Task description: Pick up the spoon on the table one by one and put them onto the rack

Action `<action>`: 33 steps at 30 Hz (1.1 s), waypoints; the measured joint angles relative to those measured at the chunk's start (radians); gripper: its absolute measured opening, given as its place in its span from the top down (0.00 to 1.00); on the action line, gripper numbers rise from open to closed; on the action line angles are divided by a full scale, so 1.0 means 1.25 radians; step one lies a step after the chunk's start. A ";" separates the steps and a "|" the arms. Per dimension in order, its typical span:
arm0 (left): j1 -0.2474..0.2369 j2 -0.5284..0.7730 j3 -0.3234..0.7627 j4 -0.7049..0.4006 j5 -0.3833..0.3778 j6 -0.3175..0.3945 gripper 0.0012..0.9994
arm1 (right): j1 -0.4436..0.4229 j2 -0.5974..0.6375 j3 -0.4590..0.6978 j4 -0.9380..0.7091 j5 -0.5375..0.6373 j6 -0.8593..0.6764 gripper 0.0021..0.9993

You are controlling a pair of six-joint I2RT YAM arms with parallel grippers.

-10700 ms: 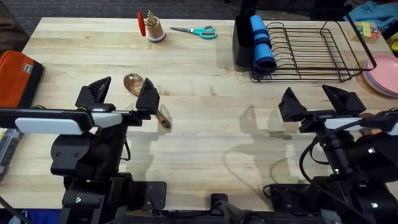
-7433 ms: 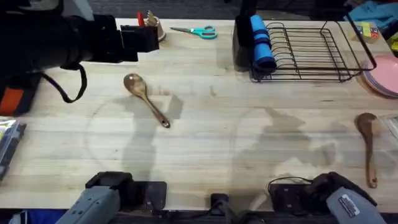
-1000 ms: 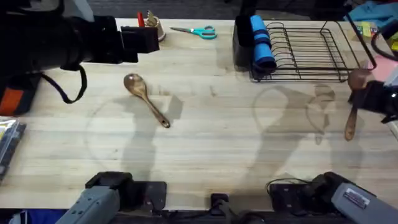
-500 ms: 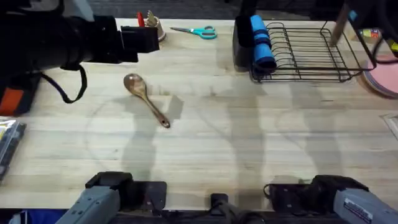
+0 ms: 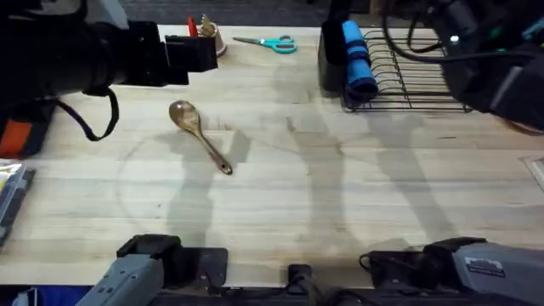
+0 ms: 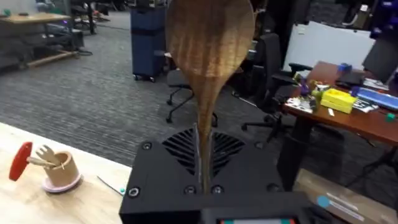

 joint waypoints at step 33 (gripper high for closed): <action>0.000 0.000 0.000 -0.003 0.000 0.000 0.01 | 0.053 0.298 0.000 0.235 0.001 0.000 0.97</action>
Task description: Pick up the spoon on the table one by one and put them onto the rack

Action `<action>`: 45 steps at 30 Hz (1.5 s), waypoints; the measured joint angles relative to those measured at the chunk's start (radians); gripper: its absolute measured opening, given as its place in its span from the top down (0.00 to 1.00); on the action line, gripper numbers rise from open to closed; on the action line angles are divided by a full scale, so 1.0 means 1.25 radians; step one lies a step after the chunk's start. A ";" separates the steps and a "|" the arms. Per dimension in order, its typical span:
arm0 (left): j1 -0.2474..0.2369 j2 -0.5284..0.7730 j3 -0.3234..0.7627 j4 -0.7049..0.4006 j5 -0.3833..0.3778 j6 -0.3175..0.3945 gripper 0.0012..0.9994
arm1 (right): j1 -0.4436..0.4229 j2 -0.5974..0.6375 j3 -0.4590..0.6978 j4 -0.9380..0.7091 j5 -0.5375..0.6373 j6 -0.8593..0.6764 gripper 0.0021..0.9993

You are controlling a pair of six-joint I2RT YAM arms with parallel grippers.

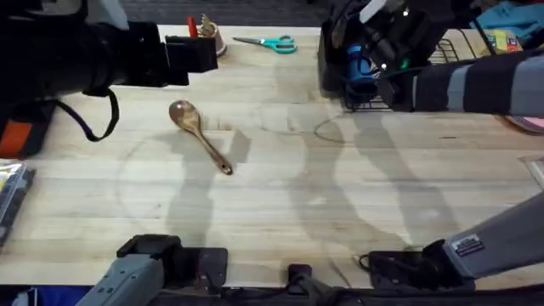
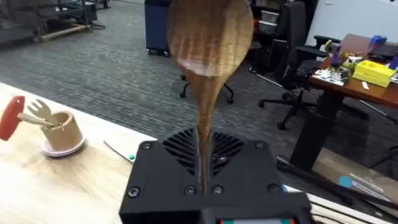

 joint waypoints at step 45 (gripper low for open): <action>0.000 0.000 0.000 -0.016 0.021 0.000 0.01 | 0.010 -0.123 0.002 -0.509 0.000 0.003 0.97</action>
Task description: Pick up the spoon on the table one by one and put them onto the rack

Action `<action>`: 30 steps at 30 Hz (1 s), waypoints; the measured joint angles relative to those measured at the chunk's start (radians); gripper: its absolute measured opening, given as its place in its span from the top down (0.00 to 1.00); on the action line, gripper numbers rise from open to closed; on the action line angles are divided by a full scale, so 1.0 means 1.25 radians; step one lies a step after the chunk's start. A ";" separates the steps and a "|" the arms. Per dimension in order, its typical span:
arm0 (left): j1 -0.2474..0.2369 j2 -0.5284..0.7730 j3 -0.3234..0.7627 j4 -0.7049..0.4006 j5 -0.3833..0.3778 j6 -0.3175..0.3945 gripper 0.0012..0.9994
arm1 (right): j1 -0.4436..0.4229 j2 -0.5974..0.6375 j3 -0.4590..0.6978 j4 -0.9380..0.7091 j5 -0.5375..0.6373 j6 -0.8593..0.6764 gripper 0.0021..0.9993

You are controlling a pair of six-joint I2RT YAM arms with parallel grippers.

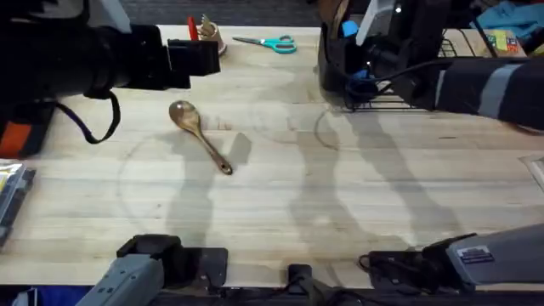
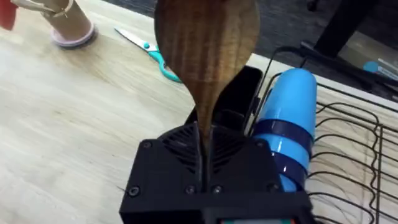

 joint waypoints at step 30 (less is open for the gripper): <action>0.000 0.000 0.000 -0.001 0.000 0.000 0.01 | 0.000 -0.210 0.004 -0.271 0.000 0.003 0.52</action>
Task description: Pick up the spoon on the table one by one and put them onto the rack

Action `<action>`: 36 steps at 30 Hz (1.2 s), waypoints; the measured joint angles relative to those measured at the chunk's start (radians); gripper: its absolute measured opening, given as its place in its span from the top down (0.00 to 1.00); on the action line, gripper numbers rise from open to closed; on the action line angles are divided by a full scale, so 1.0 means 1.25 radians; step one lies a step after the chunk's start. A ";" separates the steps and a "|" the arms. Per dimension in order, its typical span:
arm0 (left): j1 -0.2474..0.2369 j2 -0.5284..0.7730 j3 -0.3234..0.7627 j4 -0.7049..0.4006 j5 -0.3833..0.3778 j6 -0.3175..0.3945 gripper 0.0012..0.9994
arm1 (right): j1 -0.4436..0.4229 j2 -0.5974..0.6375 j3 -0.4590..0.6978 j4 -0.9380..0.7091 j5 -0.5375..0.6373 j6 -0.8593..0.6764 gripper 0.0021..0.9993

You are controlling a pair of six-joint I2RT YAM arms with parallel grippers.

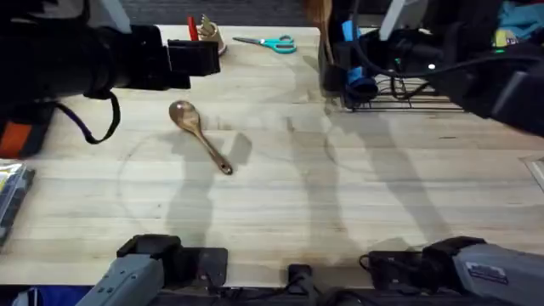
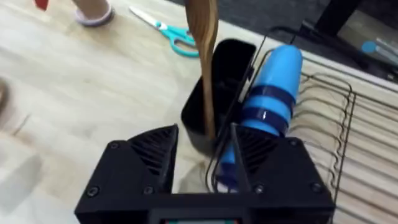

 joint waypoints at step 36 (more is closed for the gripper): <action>0.000 0.000 0.000 -0.001 0.000 0.000 0.01 | 0.000 -0.532 0.000 -0.470 0.254 0.020 0.00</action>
